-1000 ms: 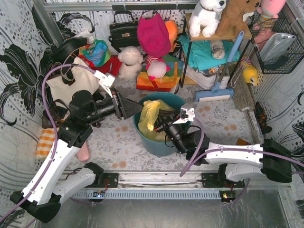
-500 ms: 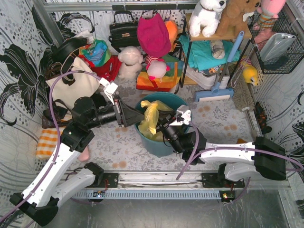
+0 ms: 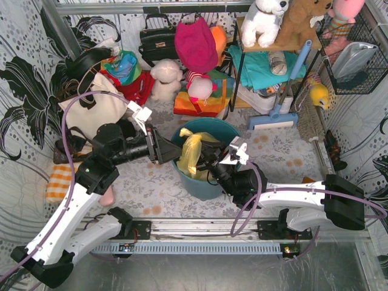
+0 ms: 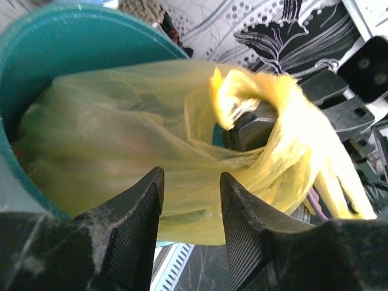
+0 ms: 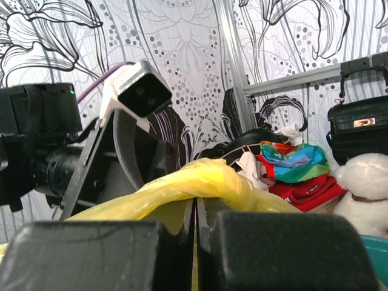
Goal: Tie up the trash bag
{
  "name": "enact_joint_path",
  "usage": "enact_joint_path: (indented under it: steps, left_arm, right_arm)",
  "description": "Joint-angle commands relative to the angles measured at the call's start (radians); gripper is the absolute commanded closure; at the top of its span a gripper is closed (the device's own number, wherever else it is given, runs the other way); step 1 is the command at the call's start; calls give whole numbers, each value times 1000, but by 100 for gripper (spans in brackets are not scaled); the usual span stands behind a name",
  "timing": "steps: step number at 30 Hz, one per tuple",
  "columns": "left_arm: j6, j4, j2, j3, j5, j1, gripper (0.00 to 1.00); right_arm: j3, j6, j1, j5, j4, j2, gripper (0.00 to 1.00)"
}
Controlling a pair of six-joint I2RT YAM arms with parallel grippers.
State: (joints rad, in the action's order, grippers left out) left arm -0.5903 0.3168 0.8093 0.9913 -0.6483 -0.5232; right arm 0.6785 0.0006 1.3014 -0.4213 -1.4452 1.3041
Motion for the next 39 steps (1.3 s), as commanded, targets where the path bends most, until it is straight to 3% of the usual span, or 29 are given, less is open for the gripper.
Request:
enact_joint_path:
  steps: [1,6,11,30,39]
  left_arm:
    - [63,44,-27,104,119,-5,49]
    - [56,40,-43,156,236,-6,48]
    - [18,-23,-27,182,260,-6,47]
    - [-154,-247,66,68,159,-6,48]
    - [-186,-302,78,43,118,-5,65]
  right_arm:
    - [-9,-14,3,37,-62,-18,100]
    - [-18,-5,2,32,-47,-23,100]
    - [-24,-1,3,32,-36,-32,100]
    - [-28,0,3,33,-32,-41,100]
    - [-30,3,2,29,-31,-43,100]
